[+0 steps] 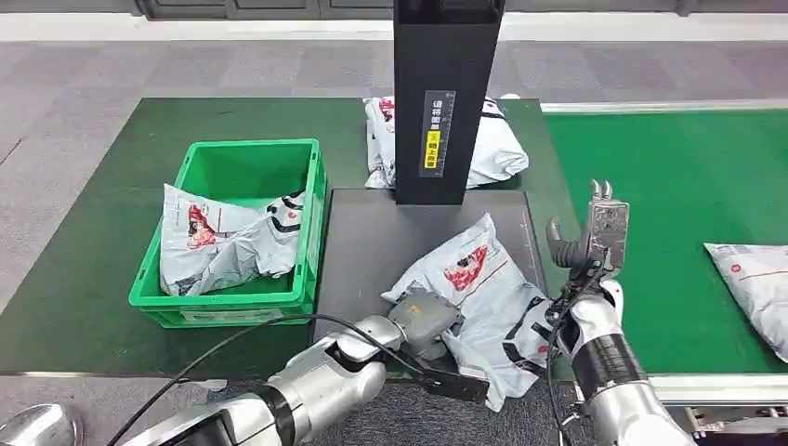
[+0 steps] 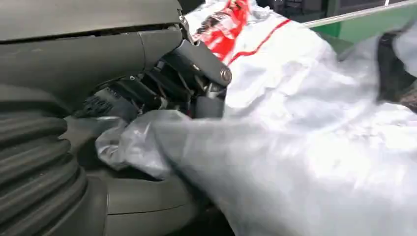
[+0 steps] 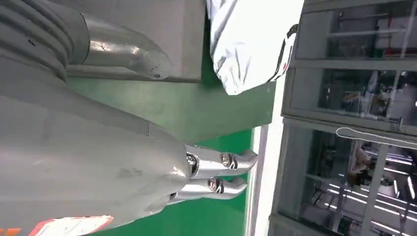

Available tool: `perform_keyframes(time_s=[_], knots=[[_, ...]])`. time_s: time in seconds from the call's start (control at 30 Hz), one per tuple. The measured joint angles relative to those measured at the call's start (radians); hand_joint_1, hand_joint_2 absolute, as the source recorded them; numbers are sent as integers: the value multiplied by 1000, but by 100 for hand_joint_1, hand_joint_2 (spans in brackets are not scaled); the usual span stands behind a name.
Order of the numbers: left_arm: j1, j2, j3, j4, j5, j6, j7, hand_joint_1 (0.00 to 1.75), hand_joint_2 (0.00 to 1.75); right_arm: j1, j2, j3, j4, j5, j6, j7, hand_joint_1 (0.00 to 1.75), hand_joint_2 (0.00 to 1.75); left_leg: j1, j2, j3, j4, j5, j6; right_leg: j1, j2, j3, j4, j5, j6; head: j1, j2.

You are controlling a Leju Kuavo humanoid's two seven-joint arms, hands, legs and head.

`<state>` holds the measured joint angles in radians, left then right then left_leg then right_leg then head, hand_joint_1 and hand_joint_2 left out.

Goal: Moved the parcel from conveyor to table for the left to box.

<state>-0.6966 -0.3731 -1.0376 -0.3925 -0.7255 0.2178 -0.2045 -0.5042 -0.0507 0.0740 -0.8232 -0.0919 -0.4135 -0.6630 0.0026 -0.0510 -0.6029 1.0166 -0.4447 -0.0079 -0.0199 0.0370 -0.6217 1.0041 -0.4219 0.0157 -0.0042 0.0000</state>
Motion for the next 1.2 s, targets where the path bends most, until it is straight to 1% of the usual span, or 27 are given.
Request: perform_keyframes(time_s=[0.17, 0.37, 0.47, 0.53, 0.57, 0.67, 0.73, 0.8, 0.97, 1.1, 1.2], knots=[[2, 1, -3, 4, 74, 98, -22, 175, 175, 16, 0, -1, -10, 30, 1, 25, 0, 175, 0, 0, 0, 0, 0, 0, 0, 0, 0, 0, 0, 0, 0, 0], [-3, 3, 7, 11, 156, 296, -42, 175, 175, 29, 4, -24, -17, 74, 6, 44, 0, 175, 0, 0, -1, 0, 0, 0, 0, 0, 0, 0, 0, 0, 0, 0], [-20, 4, 41, 12, 201, 432, -73, 175, 175, 29, 11, -36, -17, 85, -5, 39, 0, 175, 0, 0, -1, 0, 0, 0, 0, 0, 0, 0, 0, 0, 0, 0], [-36, 5, 98, 7, 144, 471, -94, 175, 175, 29, 13, -47, -17, 82, -9, 30, 0, 175, 0, 0, -1, 0, 0, 0, 0, 0, 0, 0, 0, 0, 0, 0], [-43, 8, 149, -2, 76, 476, -106, 175, 175, 30, 13, -53, -16, 79, -15, 26, 0, 175, 0, -1, -1, 0, 0, 0, 0, 0, 0, 0, 0, 0, 0, 0], [-68, 18, 378, -48, -126, 481, -118, 175, 175, 31, 13, -69, -15, 73, -19, 16, 0, 175, 0, 1, -1, 0, 1, -1, 0, 0, 0, 0, 0, 0, 0, 0], [-88, 36, 528, -86, -270, 482, -132, 175, 175, 37, 13, -71, -15, 71, -17, 16, 0, 175, 0, 2, 0, 0, 1, -1, 0, 1, -1, 0, 1, 0, 0, 0], [-104, 59, 709, -117, -386, 483, -168, 175, 175, 45, 13, -75, -16, 71, -16, 17, 0, 175, 0, 4, 1, 0, 1, -1, 0, 3, -1, 1, 1, -1, 0, 0], [-110, 105, 1002, -194, -526, 482, -171, 175, 175, 58, 11, -79, -29, 74, 6, 36, 0, 175, 1, 4, 1, -1, 1, -2, 1, 3, -1, 1, 1, -2, 0, 0], [-107, 159, 1190, -268, -609, 483, -165, 175, 175, 86, -4, -79, -54, 68, 32, 56, 0, 175, 2, 4, 0, -1, 1, -2, 2, 3, -1, 1, 1, -2, 0, 0], [-99, 202, 1316, -330, -641, 483, -195, 175, 175, 110, -15, -79, -72, 54, 37, 59, 0, 175, 2, 4, 0, -1, 1, -2, 2, 3, -2, 1, 1, -2, 0, 0]])
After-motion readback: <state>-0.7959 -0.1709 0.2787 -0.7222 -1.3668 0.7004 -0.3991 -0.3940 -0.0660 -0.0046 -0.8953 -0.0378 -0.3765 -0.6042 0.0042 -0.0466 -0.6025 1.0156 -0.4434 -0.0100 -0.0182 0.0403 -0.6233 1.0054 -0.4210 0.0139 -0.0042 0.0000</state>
